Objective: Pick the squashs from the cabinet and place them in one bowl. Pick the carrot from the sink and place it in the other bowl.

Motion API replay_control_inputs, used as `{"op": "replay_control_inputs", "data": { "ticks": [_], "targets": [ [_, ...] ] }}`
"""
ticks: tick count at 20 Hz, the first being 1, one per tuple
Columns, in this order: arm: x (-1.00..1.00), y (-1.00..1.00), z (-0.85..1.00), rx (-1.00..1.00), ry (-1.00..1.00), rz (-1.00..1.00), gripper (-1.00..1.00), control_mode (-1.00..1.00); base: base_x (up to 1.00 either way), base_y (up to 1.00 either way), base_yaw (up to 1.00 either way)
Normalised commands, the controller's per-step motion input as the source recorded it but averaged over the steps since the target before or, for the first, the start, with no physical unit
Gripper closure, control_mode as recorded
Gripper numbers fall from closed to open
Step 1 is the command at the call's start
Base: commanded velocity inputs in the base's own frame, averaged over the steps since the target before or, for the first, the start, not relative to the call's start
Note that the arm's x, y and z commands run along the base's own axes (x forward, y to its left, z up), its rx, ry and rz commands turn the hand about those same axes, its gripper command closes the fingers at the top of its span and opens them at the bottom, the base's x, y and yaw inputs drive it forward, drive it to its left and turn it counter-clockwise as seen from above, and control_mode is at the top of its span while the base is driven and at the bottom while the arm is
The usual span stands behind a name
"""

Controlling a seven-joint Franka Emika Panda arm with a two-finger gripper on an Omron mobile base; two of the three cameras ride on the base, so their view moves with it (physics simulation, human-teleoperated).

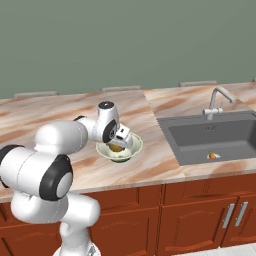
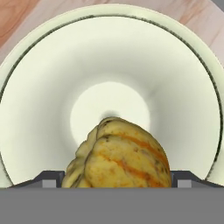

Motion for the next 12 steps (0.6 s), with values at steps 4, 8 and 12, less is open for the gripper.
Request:
{"op": "replay_control_inputs", "data": {
  "ticks": [4,8,12],
  "targets": [
    [0.0,0.0,-0.14,0.0,0.0,0.0,1.0,-1.0,0.0,0.0,0.0],
    [0.02,0.0,-0.12,0.0,0.0,0.0,1.0,-1.0,0.0,0.0,0.0],
    [0.04,0.0,-0.11,0.0,0.0,0.0,1.0,-1.0,0.0,0.0,0.0]
  ]
}}
